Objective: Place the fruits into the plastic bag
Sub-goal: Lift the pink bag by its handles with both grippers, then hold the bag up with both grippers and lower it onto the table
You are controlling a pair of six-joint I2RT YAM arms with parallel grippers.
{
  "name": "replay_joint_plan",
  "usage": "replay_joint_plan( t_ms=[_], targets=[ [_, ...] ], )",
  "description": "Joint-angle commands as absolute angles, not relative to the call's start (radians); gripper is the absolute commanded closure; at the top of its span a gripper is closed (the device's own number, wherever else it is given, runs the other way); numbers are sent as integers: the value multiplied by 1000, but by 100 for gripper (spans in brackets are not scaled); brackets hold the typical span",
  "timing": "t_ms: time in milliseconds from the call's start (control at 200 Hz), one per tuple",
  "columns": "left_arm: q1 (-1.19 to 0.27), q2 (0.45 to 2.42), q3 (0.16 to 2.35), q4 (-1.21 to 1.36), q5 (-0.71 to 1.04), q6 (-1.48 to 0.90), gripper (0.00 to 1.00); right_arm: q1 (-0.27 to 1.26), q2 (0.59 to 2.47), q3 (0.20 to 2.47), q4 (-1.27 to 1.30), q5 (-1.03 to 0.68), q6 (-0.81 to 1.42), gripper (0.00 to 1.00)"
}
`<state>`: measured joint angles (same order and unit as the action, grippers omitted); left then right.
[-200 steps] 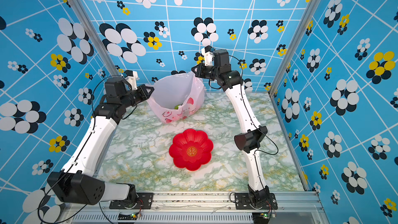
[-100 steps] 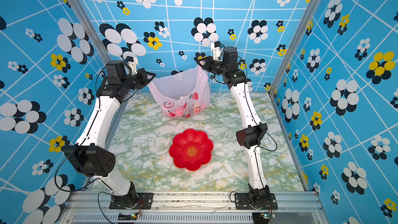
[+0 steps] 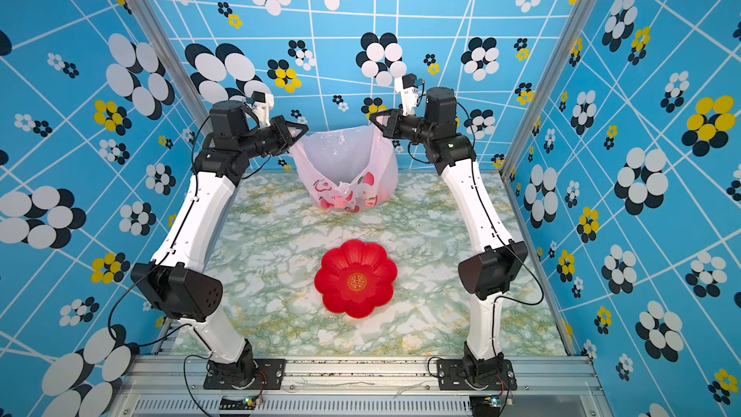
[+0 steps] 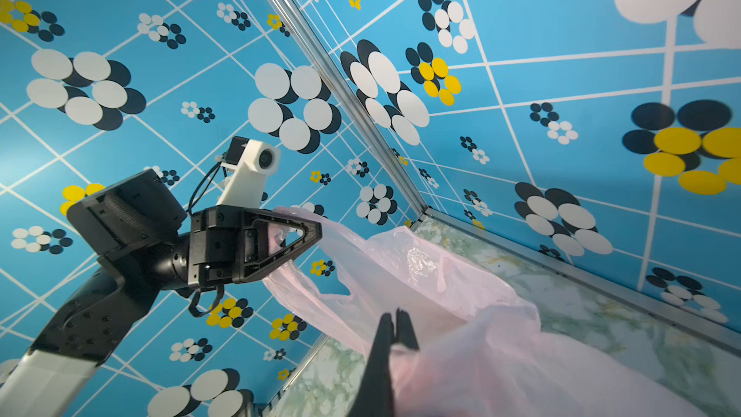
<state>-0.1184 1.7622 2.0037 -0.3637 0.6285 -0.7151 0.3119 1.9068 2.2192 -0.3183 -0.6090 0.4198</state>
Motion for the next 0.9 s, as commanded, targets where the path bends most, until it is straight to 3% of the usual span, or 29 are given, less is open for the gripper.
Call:
replay_joint_plan(
  t_ms=[0, 130, 695, 895],
  targets=[
    [-124, 1747, 2055, -345, 574, -659, 100, 317, 1742, 2059, -154, -453, 294, 100],
    [-145, 1773, 2033, -362, 572, -641, 100, 314, 1682, 1874, -48, -404, 265, 100],
    [-257, 1785, 2120, -399, 527, -595, 100, 319, 1580, 1771, 41, -364, 295, 100],
    [-305, 1872, 2167, -381, 545, -627, 100, 342, 1655, 1813, 11, -424, 335, 100]
  ],
)
